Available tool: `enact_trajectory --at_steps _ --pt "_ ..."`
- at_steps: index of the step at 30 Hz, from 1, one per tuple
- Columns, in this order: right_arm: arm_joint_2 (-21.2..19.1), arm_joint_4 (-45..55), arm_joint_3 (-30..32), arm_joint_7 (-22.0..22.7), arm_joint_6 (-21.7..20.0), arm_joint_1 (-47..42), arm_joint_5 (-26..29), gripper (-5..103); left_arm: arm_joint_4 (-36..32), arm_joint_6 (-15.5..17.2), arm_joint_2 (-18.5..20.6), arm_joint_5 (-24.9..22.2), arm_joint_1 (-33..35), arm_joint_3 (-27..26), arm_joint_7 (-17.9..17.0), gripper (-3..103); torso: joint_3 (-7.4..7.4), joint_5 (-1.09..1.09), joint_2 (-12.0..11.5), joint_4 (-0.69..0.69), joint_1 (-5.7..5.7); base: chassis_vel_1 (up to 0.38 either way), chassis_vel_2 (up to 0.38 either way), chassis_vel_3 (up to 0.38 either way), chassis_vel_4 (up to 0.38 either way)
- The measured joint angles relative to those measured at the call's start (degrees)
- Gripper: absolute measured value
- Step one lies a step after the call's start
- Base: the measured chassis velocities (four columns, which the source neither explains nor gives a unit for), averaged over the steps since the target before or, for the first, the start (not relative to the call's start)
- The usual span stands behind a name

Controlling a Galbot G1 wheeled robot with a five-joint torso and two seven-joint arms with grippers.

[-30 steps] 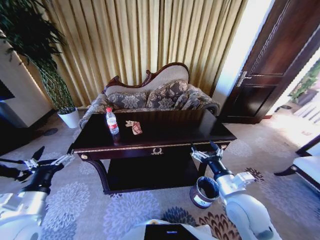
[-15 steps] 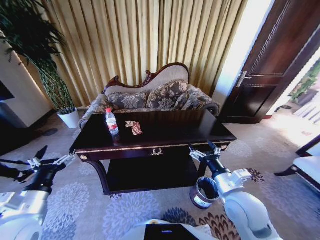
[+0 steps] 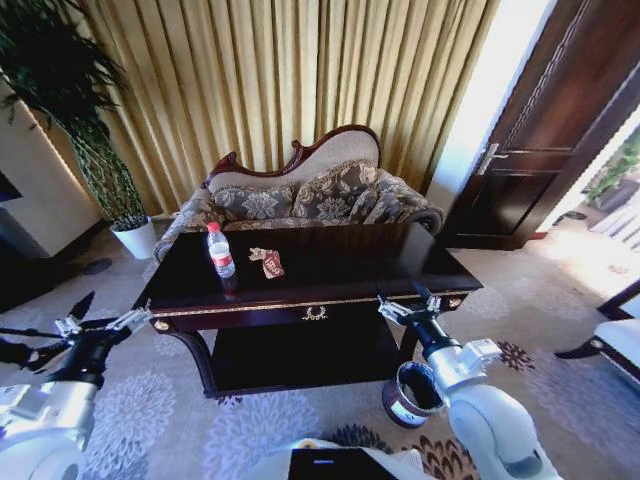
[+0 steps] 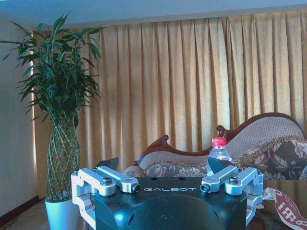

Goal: Move to the front of the table and place the trash on the table into the trash bin.

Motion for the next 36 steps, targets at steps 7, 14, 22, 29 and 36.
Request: enact_trajectory --at_steps 7,14,22,29,36 --pt "-3.3 0.5 -0.4 0.1 -3.2 2.3 7.2 100 -0.1 0.0 -0.3 0.2 0.5 0.4 0.0 100 0.00 0.00 0.0 0.00 0.01 -0.010 0.015 0.011 -0.012" --pt "-9.9 -6.8 -4.7 0.0 -4.2 12.4 12.5 100 -0.2 0.0 -1.8 0.6 1.0 -1.4 0.0 100 0.00 0.01 0.0 0.01 0.00 0.000 0.000 0.000 0.000" --pt "-15.6 -14.0 -14.6 2.1 -7.8 26.3 20.8 100 -0.2 1.3 -3.4 -0.4 0.5 -1.8 -0.4 100 0.00 0.00 0.0 0.01 0.00 0.000 0.000 0.000 0.000" --pt "-16.5 -22.6 -30.4 5.0 -10.7 45.8 27.8 100 -0.2 3.0 -5.0 -0.1 0.1 -1.7 -1.0 100 0.01 -0.01 0.0 0.01 0.00 0.000 0.000 0.000 0.000" --pt "-11.3 -30.8 -42.8 5.2 -10.7 57.1 27.5 100 -0.2 2.5 -5.0 0.0 0.8 -3.4 -1.0 100 0.00 -0.02 0.0 0.00 -0.01 0.000 0.000 0.000 0.000"
